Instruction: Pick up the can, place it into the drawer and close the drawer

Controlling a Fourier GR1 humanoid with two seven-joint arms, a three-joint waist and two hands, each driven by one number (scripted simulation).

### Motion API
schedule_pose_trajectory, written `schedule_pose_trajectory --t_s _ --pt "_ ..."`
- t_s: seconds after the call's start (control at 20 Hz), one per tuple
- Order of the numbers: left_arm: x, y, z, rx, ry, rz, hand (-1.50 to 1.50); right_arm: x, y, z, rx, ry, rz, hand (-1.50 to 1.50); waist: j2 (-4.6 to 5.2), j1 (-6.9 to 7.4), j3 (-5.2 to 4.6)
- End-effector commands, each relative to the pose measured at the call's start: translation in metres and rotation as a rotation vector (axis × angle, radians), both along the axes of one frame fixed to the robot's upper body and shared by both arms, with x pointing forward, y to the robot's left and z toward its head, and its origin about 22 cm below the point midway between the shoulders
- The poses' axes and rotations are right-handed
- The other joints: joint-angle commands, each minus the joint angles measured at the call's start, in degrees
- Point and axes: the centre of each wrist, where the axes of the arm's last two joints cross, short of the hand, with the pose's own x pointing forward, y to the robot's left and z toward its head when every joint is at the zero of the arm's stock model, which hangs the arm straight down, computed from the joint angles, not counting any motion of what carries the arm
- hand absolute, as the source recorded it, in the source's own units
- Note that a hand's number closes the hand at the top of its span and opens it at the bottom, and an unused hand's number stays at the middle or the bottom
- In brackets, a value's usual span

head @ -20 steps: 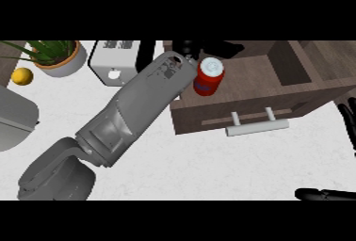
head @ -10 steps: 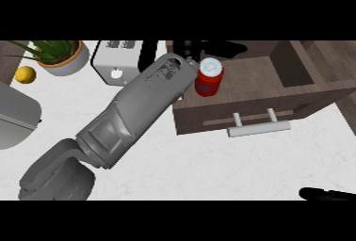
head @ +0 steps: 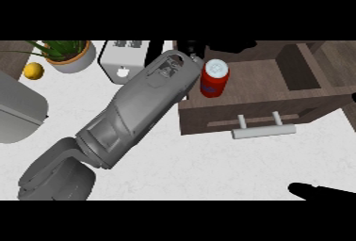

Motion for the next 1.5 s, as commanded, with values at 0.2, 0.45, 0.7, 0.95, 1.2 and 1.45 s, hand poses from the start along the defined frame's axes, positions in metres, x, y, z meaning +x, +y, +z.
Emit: schedule_pose_trajectory --t_s 0.2,0.45,0.7,0.95,1.2,1.45 --pt "0.0 -0.005 0.012 -0.011 -0.042 0.018 -1.5 0.019 0.017 -0.009 -0.325 -0.012 -0.065 -1.5 -0.24 2.27 0.0" --pt "-0.004 -0.009 0.013 -0.014 -0.004 0.011 -1.5 0.033 0.03 -0.038 -0.487 0.011 -0.1 -1.5 -1.03 4.26 -0.02" --pt "-0.002 -0.005 0.017 -0.022 -0.017 0.006 -1.5 0.062 0.04 -0.064 -0.621 0.071 -0.152 -1.5 -1.25 5.74 -0.05" --pt "-0.005 0.002 0.036 -0.032 0.01 0.008 -1.5 0.081 0.049 -0.096 -0.595 0.07 -0.206 -1.5 -1.62 6.38 -0.03" --pt "0.0 0.041 0.036 -0.019 0.004 0.011 -1.5 0.104 0.051 -0.129 -0.588 0.088 -0.243 -1.5 -1.73 7.29 -0.03" --pt "-0.005 0.053 0.042 -0.005 0.003 0.023 -1.5 0.124 0.036 -0.154 -0.626 0.099 -0.284 -1.5 -1.47 7.62 0.02"
